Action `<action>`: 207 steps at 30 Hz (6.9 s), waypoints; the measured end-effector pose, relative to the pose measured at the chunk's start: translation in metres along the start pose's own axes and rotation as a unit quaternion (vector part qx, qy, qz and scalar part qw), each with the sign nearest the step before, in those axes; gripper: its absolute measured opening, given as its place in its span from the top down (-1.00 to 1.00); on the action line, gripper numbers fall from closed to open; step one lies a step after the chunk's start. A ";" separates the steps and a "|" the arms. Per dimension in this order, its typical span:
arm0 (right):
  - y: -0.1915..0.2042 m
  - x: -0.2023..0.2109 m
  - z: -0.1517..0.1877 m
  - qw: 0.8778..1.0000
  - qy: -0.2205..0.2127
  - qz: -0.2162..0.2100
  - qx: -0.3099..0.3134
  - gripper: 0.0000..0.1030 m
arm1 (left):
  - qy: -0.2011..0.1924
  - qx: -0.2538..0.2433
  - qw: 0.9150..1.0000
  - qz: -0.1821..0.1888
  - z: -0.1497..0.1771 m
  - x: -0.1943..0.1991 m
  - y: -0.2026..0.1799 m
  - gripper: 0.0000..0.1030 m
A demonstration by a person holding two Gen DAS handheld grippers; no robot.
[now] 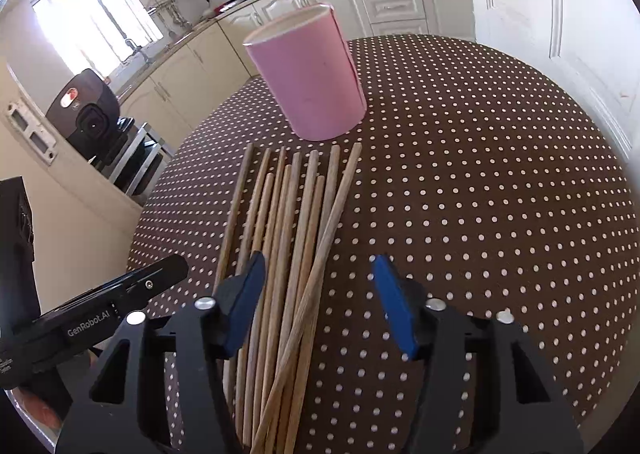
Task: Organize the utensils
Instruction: 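Lower the left gripper toward the chopstick pile beside the pink cup, then close the left gripper on one wooden chopstick, then lift the chopstick with the left gripper and carry it over the pink cup, then lower the chopstick into the pink cup and open the left gripper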
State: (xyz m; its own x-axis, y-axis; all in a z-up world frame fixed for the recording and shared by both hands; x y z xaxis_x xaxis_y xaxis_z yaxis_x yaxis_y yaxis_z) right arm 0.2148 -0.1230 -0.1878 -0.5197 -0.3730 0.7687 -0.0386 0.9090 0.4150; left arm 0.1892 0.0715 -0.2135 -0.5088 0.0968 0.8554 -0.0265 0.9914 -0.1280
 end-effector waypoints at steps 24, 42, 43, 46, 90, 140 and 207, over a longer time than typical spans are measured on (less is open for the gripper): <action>-0.004 -0.037 -0.038 1.000 0.015 0.014 -0.021 0.53 | 0.016 0.000 1.000 0.000 -0.060 -0.057 -0.013 0.08; -0.015 -0.044 -0.040 0.998 0.028 -0.004 -0.054 0.87 | 0.004 -0.058 0.998 -0.024 -0.069 -0.067 -0.023 0.55; -0.016 -0.044 -0.040 0.998 0.027 -0.003 -0.054 0.89 | 0.004 -0.055 0.998 -0.020 -0.069 -0.066 -0.020 0.64; -0.019 -0.042 -0.040 0.998 0.026 -0.010 -0.059 0.90 | -0.001 -0.043 0.999 0.003 -0.070 -0.067 -0.004 0.80; 0.004 0.053 -0.056 0.994 -0.099 -0.043 -0.016 0.91 | -0.128 -0.080 0.987 0.050 -0.070 0.030 -0.039 0.88; 0.053 0.150 -0.161 0.933 -0.345 -0.087 0.051 0.91 | -0.436 -0.111 0.891 0.052 -0.191 0.131 -0.100 0.88; 0.016 0.046 -0.200 0.956 -0.290 -0.017 0.052 -0.19 | -0.424 -0.119 0.897 -0.019 -0.233 0.011 -0.095 -0.12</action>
State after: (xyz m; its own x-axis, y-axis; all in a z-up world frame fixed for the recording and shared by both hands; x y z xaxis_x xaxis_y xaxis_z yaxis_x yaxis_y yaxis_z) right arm 0.3609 -0.1630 -0.0490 -0.9007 -0.2648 0.3444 -0.1332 0.9228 0.3614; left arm 0.3864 -0.0013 -0.0756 -0.9862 0.0615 0.1536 0.0758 0.9931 0.0894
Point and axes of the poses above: each gripper's, at about its wrist camera, not at the fingertips, and x roughly against the way its jaws point, y to its left, z to its underside, the point moved 5 cm from there along -x, roughly the way its jaws point, and after that the axes turned 11 degrees about -x, right-handed, at the moved point
